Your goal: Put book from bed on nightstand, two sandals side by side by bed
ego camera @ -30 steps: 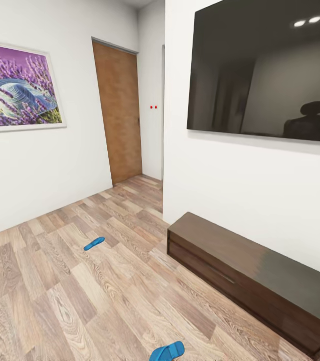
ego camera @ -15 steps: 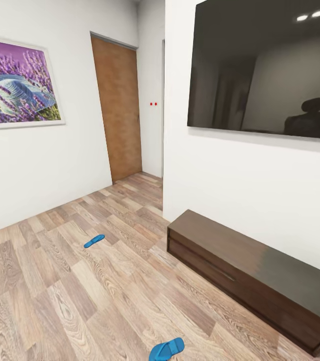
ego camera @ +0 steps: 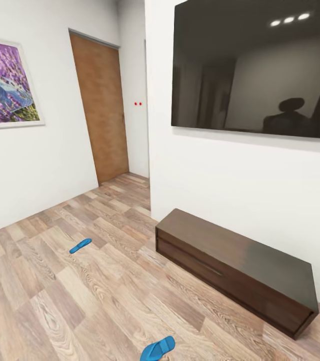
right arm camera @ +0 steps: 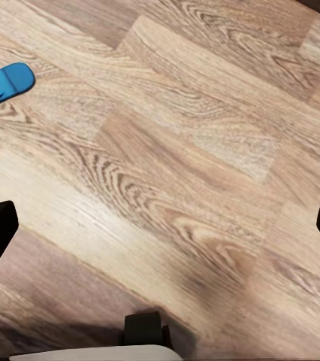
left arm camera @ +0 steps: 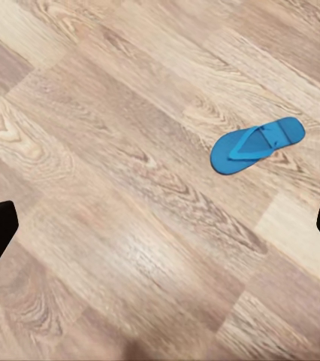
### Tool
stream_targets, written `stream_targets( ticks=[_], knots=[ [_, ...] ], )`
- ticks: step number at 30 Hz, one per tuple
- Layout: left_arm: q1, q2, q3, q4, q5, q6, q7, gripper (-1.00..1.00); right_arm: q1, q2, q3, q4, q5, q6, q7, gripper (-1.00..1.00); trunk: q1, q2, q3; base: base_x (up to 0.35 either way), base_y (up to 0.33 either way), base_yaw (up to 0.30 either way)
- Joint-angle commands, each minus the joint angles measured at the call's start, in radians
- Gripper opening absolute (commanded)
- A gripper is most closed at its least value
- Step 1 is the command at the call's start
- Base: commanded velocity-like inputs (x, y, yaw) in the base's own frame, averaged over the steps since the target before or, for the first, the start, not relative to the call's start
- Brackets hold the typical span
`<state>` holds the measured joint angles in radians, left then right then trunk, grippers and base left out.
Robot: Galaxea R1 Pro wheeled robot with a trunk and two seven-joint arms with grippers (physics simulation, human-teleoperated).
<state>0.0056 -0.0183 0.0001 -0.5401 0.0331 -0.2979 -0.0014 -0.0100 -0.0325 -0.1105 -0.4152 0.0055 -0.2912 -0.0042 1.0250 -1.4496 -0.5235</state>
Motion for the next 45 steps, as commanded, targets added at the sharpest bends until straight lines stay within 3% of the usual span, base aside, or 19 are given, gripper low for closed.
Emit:
stream_targets(
  ticks=[1, 45],
  knots=[
    [0.001, 0.000, 0.000, -0.001, 0.003, -0.001, 0.000, 1.00, -0.001, 0.000, -0.001, 0.001, 0.001, -0.003, 0.000, 1.00, 0.000, 0.000, -0.001, 0.000, 0.000, -0.279],
    [0.001, 0.000, 0.000, -0.001, 0.003, -0.001, 0.000, 1.00, -0.001, 0.000, -0.003, 0.001, 0.001, -0.003, 0.000, 1.00, 0.000, 0.000, -0.001, 0.000, 0.000, -0.265]
  ],
)
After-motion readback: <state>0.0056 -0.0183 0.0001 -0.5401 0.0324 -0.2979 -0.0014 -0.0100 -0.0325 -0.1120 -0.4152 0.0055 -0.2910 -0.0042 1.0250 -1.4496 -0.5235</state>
